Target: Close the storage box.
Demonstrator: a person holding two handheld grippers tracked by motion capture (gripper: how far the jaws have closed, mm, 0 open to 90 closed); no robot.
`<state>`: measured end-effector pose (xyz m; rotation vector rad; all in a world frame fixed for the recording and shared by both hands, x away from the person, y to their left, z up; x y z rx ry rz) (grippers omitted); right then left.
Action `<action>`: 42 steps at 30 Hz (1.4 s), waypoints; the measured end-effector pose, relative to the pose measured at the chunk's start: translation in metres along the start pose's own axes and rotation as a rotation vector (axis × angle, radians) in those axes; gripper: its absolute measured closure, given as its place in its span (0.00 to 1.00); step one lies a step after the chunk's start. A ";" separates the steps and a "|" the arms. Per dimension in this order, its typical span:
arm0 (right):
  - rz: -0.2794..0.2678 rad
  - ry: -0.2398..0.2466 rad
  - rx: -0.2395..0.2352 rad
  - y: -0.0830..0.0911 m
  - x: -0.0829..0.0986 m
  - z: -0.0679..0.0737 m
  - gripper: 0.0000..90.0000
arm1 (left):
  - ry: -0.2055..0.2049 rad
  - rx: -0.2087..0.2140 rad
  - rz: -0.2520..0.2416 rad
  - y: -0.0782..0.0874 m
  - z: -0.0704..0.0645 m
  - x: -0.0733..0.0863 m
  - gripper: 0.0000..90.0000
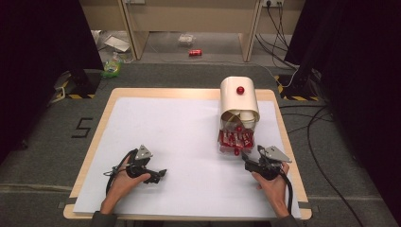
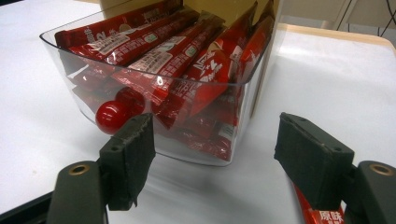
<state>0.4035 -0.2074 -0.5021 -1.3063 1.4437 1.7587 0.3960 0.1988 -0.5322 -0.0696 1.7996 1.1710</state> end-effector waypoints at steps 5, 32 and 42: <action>-0.004 0.009 0.005 -0.003 -0.003 0.000 0.32 | -0.001 -0.001 0.001 0.000 0.000 0.000 0.00; -0.009 -0.025 0.033 -0.021 -0.012 -0.011 0.31 | 0.001 0.000 0.000 0.000 0.000 0.000 0.00; -0.012 -0.032 0.049 -0.028 -0.016 -0.013 0.31 | 0.001 0.000 -0.001 0.000 0.000 0.000 0.00</action>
Point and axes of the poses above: each handheld gripper's, and its own axes: y roughly backward along the jaws, x roughly out of its underside, z roughly to its left, the point moved 4 cm from there along -y, roughly forward along the jaws, and after that the axes turned 4 degrees about x, right-handed, at the moved point
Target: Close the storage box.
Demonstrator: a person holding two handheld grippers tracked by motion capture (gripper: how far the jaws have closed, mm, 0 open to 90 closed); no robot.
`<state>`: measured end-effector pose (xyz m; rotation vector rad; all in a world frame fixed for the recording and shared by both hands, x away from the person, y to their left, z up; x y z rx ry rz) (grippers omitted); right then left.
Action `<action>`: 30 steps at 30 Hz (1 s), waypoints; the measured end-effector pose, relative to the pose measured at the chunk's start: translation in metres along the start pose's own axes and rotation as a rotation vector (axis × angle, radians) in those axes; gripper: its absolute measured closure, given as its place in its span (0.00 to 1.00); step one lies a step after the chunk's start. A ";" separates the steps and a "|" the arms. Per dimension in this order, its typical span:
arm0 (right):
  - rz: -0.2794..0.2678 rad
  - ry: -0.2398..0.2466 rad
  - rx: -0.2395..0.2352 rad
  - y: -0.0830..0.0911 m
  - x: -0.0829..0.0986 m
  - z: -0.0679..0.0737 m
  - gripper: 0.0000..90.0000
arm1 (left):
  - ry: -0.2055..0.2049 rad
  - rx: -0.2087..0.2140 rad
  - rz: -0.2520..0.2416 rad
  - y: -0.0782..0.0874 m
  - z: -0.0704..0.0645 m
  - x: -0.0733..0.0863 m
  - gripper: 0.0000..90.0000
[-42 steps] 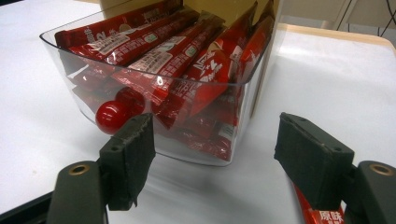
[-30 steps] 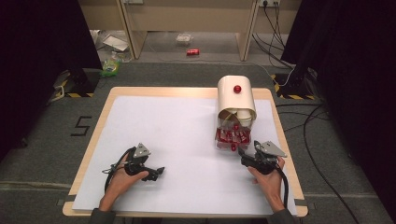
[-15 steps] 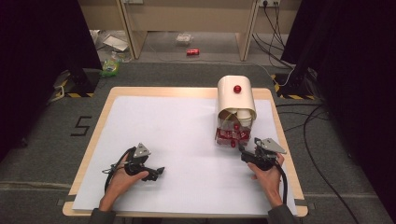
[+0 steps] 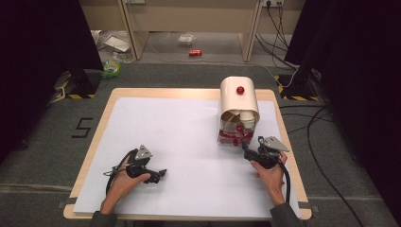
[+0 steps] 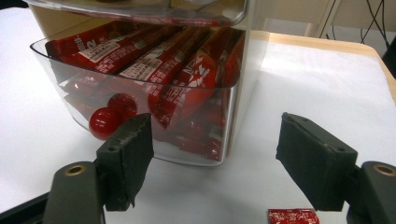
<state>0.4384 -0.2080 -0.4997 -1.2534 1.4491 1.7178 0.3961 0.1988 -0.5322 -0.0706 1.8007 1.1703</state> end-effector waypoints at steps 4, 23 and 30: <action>-0.004 0.002 0.006 -0.003 0.000 -0.001 0.31 | -0.001 0.000 0.001 0.000 0.000 0.000 0.00; 0.004 -0.016 0.013 -0.006 0.001 -0.005 0.32 | 0.000 0.000 0.000 0.000 0.000 0.000 0.00; 0.015 -0.028 0.028 0.000 -0.001 -0.012 0.33 | 0.000 0.000 -0.001 0.000 0.000 0.000 0.00</action>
Point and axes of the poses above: each handheld gripper's, and its own axes: y roughly backward along the jaws, x roughly out of its underside, z roughly to its left, the point moved 4 cm from there along -y, roughly forward along the jaws, and after that the axes turned 4 degrees about x, right-handed, at the moved point
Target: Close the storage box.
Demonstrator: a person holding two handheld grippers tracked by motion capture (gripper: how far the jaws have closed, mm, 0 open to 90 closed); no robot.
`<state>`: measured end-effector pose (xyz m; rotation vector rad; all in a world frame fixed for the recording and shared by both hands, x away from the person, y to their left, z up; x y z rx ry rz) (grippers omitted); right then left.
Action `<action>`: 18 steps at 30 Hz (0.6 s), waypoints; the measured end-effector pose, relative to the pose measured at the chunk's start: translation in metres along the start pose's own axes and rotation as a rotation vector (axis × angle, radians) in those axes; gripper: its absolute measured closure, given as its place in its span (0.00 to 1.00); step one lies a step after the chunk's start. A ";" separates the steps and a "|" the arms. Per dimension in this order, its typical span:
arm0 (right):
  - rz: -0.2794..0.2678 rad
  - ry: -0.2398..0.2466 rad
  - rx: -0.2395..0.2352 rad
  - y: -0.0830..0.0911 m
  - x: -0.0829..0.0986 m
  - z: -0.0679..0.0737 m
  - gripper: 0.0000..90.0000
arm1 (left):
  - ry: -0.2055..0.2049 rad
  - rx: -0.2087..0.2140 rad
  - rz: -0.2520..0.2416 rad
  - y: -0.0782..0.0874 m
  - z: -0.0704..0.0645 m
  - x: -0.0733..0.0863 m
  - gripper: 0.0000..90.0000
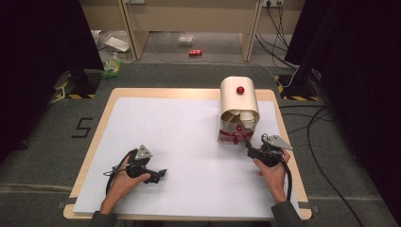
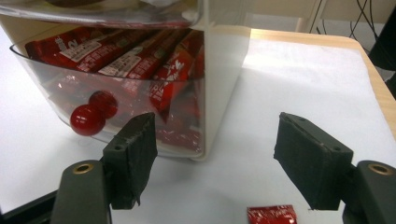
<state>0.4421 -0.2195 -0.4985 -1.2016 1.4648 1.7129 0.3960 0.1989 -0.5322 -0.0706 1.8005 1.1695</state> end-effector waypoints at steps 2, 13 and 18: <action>0.002 0.004 -0.002 0.002 -0.001 0.000 0.33 | 0.002 0.000 0.000 0.000 0.000 0.000 0.00; -0.005 0.025 -0.009 0.014 -0.004 0.000 0.33 | 0.001 0.000 0.000 0.000 0.000 0.000 0.00; -0.007 0.033 -0.016 0.018 -0.004 -0.001 0.33 | 0.000 0.000 0.000 0.000 0.000 0.000 0.00</action>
Point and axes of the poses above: each handheld gripper's, and its own axes: y roughly backward along the jaws, x roughly out of its underside, z roughly to its left, the point moved 4 cm from there along -y, roughly forward along the jaws, and after that the axes turned 4 degrees about x, right-handed, at the moved point
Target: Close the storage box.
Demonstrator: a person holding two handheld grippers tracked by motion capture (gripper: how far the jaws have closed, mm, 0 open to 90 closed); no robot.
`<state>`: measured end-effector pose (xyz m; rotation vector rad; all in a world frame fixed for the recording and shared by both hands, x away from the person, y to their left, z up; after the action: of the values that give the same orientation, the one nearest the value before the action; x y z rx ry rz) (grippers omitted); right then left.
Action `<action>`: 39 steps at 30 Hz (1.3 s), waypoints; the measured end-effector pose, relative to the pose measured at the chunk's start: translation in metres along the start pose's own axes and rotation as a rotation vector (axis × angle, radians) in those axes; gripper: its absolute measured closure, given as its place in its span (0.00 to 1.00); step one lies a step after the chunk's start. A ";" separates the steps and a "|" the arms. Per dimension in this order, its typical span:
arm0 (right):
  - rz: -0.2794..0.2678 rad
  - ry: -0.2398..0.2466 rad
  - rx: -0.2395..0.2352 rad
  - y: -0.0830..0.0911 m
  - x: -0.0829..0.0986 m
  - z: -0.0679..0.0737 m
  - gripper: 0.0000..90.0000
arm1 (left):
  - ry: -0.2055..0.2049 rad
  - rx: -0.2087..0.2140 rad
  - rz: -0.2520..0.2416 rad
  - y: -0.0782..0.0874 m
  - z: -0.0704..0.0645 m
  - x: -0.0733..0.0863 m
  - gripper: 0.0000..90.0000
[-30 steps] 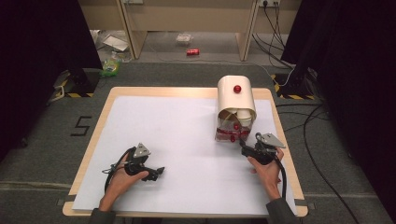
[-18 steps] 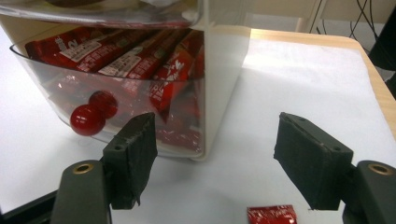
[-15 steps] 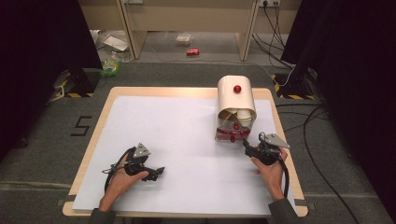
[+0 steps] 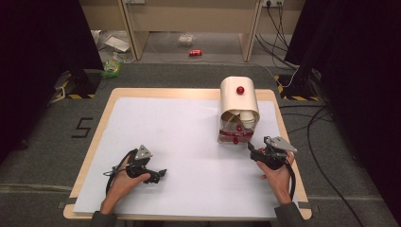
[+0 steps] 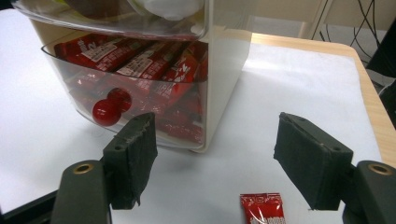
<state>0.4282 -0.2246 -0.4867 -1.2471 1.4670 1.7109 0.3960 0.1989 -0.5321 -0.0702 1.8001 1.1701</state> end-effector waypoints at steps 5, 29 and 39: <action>-0.008 -0.009 -0.009 0.007 -0.001 -0.002 0.33 | 0.000 0.000 0.000 0.000 0.000 0.000 0.00; 0.016 0.027 -0.047 0.044 0.016 0.010 0.33 | -0.001 -0.002 0.000 0.000 0.000 0.000 0.00; 0.032 0.018 -0.055 0.058 0.025 0.005 0.32 | -0.001 -0.002 0.000 0.000 0.000 0.000 0.00</action>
<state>0.3663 -0.2375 -0.4838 -1.2768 1.4674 1.7762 0.3957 0.1988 -0.5322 -0.0705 1.7975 1.1724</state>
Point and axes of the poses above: each handheld gripper's, and its own axes: y roughly backward along the jaws, x roughly out of its underside, z roughly to its left, the point moved 4 cm from there along -y, roughly forward along the jaws, and after that the axes turned 4 degrees about x, right-handed, at the moved point
